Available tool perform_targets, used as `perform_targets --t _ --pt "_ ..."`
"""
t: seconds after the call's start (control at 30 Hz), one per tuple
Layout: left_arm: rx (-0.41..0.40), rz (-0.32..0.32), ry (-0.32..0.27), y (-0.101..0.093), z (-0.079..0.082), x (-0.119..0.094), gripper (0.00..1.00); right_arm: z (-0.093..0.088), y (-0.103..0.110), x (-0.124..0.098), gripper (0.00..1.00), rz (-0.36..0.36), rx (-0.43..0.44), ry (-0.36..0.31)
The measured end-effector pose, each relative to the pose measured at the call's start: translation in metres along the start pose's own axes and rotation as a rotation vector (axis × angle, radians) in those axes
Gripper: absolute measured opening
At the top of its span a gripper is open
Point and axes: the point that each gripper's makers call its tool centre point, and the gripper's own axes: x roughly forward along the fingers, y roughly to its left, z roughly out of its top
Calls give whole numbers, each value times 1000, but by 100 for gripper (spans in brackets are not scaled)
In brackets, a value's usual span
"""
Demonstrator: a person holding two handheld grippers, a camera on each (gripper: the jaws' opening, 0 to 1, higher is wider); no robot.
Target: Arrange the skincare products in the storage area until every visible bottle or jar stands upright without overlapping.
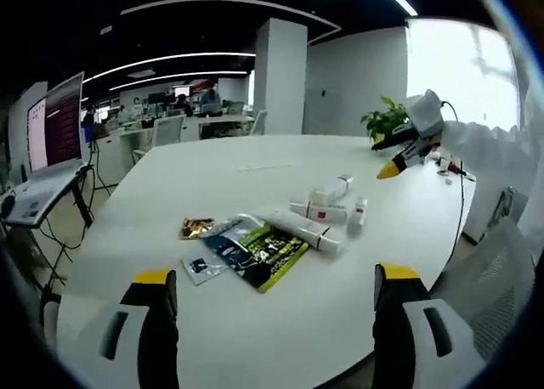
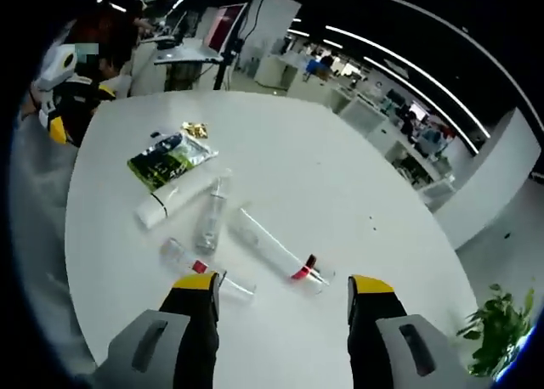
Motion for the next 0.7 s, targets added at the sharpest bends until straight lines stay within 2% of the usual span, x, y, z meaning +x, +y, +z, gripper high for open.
perform_targets --t 0.3,0.4,0.43,0.47,0.7 --pt "-25 14 -10 13 -1 1 90 -9 -11 39 53 63 -130 66" --pt "-24 16 -7 13 -2 1 90 -11 -10 51 51 131 -191 71" --pt "-27 24 -3 14 -3 1 91 -20 -14 55 50 130 -179 120" --pt "-34 27 -1 14 -3 1 91 -23 -15 60 50 143 -204 133" --pt "-41 20 6 8 -4 1 90 -29 -26 78 44 176 -245 168"
